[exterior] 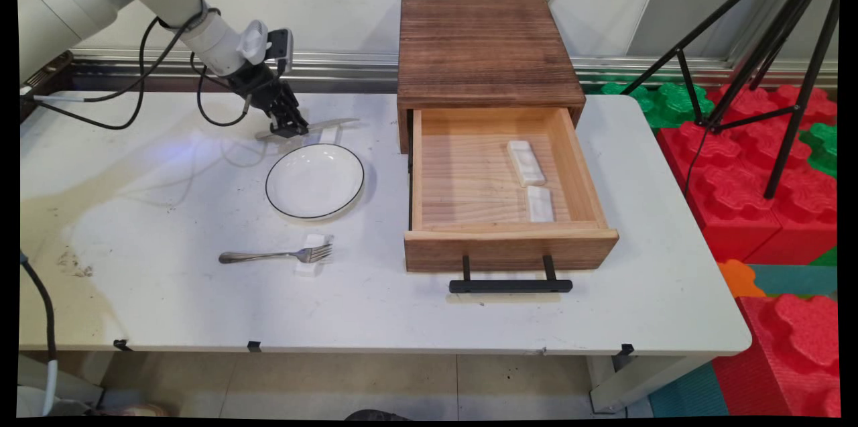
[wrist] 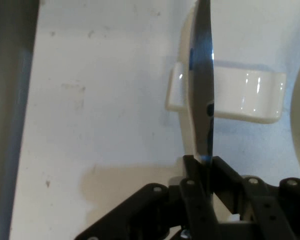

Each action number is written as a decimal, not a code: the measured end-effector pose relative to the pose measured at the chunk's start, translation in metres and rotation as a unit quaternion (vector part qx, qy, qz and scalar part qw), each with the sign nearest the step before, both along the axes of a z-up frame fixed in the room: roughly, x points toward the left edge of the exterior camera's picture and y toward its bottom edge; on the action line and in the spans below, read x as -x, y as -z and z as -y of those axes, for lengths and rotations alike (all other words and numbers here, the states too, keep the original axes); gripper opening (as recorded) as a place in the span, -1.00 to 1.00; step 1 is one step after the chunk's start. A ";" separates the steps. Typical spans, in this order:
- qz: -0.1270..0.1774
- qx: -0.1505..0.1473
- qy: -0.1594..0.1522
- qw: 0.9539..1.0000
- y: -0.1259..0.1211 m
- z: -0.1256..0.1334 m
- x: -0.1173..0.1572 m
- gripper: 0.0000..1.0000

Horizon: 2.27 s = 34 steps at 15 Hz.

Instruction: Place the picked object into the drawer

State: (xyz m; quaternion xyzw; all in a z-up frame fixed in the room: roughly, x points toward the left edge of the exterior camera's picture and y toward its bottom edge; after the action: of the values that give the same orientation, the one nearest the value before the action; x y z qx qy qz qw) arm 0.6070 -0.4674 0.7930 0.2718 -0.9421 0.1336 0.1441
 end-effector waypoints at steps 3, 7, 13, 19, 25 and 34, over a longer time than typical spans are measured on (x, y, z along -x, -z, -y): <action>-0.002 0.004 0.002 1.000 -0.009 -0.003 -0.003 -1.00; -0.003 0.007 0.006 1.000 -0.025 -0.014 -0.010 -1.00; -0.009 0.011 0.021 1.000 -0.058 -0.038 -0.018 -1.00; -0.030 0.024 0.029 0.999 -0.099 -0.063 -0.013 -1.00; -0.063 0.039 0.041 0.996 -0.145 -0.086 0.008 -1.00; -0.105 0.057 0.061 0.991 -0.185 -0.096 0.073 -1.00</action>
State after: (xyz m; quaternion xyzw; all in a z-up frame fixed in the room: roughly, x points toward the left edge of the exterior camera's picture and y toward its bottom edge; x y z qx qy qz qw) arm 0.5340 -0.3713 0.9778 0.2176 -0.9273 0.1487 0.2658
